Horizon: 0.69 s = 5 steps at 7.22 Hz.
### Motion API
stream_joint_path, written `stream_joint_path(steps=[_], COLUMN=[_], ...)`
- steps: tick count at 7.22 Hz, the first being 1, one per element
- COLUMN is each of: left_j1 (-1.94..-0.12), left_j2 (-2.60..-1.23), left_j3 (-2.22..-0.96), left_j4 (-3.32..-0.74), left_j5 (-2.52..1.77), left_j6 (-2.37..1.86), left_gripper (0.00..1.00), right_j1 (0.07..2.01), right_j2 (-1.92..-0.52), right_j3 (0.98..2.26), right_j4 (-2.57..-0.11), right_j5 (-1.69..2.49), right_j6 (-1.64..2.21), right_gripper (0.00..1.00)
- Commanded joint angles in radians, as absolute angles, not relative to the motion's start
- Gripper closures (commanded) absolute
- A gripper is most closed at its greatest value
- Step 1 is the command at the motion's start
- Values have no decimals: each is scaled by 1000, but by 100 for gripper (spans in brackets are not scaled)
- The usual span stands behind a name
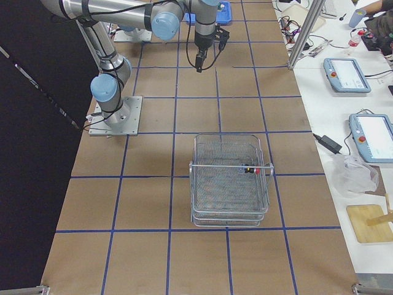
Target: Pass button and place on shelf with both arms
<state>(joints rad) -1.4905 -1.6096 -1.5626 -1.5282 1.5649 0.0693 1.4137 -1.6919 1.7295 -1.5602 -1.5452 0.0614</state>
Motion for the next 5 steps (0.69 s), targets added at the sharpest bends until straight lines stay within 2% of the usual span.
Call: stream_joint_path(steps=[1,4,5], left_j1=[-1497,-1497,-1497], left_j2=[-1606,-1597,-1597], left_j3=[-1563,-1571,-1571], left_j4=[-1523,-1523,-1523], left_j5=[1560,1560,1559], left_j6=[6,6,6], left_gripper=[0,0,0], right_j1=[1531,1546,1546], right_j2=[-1709,-1785,-1789], right_j3=[1730,1822,1809], right_j4=[-1545,-1551,-1563], right_j5=[-1604,-1572,-1577], right_j6=[63,37,11], right_gripper=[0,0,0])
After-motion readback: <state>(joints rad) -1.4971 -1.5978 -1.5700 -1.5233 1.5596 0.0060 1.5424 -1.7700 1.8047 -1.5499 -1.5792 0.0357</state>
